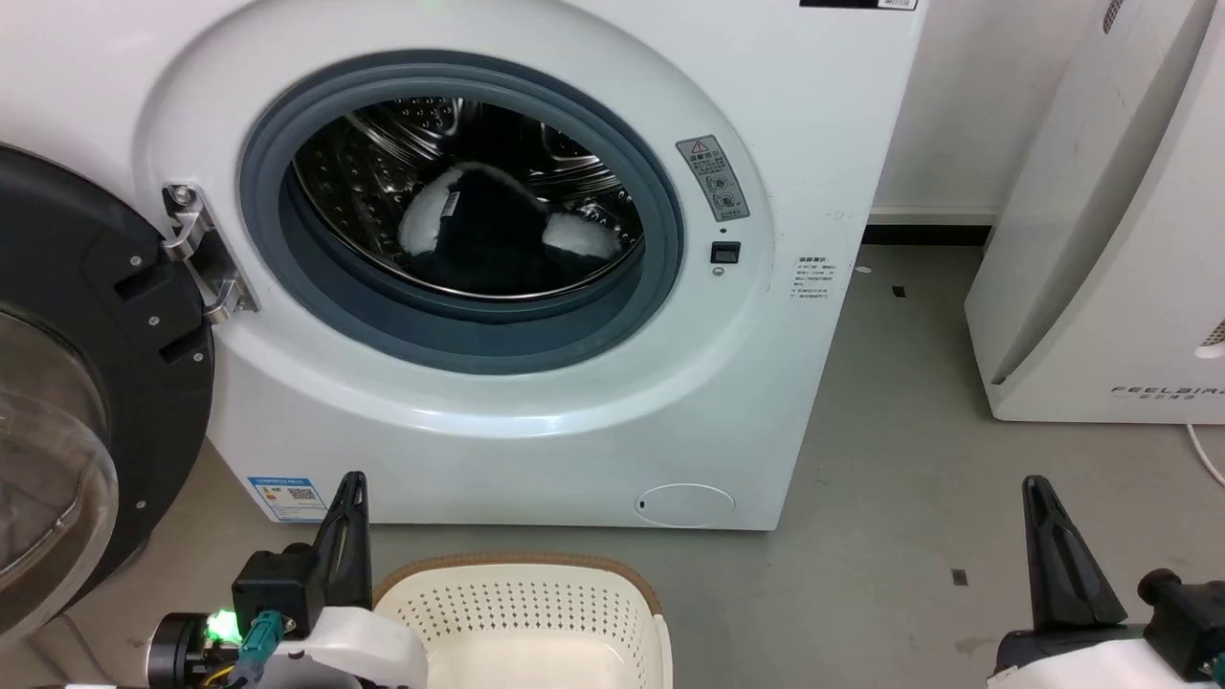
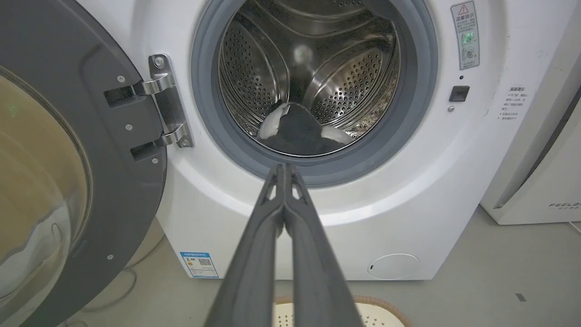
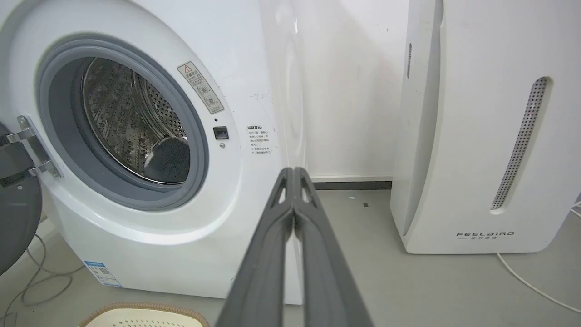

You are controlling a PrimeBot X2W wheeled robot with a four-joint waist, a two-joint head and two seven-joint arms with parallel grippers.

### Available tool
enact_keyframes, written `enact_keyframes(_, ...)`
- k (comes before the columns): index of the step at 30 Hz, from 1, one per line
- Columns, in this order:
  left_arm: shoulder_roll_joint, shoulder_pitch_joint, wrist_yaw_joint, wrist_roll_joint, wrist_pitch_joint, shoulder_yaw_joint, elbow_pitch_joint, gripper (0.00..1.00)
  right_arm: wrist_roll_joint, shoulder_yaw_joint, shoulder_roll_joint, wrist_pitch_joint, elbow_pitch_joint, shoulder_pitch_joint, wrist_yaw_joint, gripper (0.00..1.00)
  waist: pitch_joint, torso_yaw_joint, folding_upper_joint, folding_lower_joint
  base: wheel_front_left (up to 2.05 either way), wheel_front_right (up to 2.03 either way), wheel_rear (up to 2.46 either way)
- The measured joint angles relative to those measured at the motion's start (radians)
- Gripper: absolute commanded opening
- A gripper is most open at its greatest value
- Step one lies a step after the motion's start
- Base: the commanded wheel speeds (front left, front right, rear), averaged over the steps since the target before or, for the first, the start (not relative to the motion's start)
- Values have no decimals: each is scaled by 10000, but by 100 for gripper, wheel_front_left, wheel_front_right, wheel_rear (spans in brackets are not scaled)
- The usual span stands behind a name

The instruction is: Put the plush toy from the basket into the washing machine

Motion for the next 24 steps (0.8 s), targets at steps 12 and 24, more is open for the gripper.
enact_keyframes(12,-27,4,-6,8,280,-10,-190,0,-121,94,0,261,8,-21,0,0,-6,-36,0,0,0,0,0)
enact_keyframes(24,-54,19,-8,77,500,-19,-395,0,-320,186,0,470,21,-149,0,0,-12,-71,0,0,0,0,0)
